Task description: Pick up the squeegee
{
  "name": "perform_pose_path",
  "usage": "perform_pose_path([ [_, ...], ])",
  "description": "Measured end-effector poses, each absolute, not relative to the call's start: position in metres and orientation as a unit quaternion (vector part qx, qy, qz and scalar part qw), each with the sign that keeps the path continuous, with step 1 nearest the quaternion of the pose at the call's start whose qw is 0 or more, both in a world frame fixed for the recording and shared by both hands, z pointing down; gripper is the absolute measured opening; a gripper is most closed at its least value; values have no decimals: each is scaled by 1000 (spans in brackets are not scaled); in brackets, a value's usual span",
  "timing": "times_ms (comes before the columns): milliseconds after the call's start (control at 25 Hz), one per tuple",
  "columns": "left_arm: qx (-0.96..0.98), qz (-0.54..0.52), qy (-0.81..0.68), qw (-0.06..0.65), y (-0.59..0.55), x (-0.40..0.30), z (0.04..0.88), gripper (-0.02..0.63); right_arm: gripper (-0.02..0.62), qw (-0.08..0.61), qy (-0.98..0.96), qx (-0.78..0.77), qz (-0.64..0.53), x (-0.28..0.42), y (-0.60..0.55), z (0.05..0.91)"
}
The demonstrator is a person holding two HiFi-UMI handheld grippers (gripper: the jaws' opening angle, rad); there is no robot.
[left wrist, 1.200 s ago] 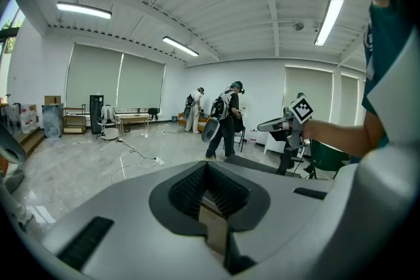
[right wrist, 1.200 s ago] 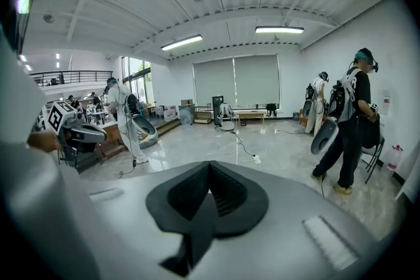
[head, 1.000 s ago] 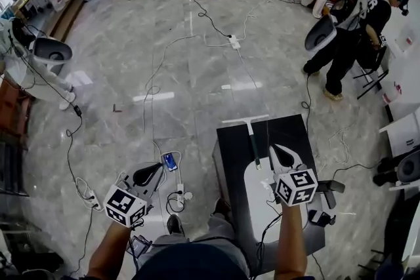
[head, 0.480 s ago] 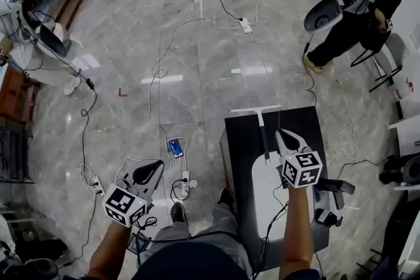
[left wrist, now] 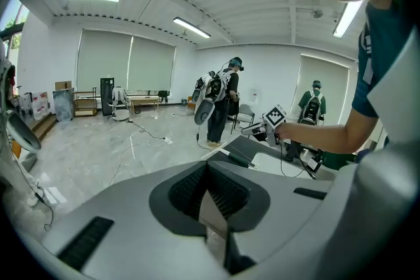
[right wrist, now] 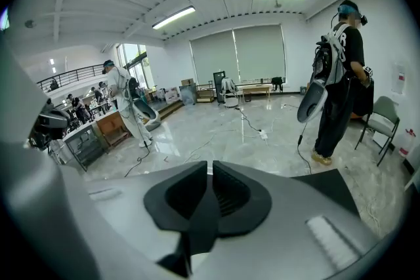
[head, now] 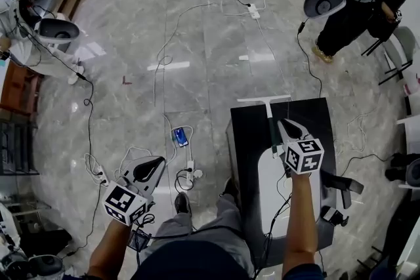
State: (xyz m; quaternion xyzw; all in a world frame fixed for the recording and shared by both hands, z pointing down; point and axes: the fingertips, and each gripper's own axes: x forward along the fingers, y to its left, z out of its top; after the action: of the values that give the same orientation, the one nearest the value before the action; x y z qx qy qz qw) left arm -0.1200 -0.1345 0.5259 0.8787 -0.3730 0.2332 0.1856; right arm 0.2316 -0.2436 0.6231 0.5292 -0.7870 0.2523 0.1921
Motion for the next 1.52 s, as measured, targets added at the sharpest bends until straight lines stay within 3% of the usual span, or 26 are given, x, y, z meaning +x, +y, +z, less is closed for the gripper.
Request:
perform_pose_path([
  [680,867,257,-371,212,-124,-114,567,6,88,224,-783,506,285,234,-268,702],
  [1520,859,274,-367,231,-122,-110,600,6,203,257,-768,491,322,233,-278,776],
])
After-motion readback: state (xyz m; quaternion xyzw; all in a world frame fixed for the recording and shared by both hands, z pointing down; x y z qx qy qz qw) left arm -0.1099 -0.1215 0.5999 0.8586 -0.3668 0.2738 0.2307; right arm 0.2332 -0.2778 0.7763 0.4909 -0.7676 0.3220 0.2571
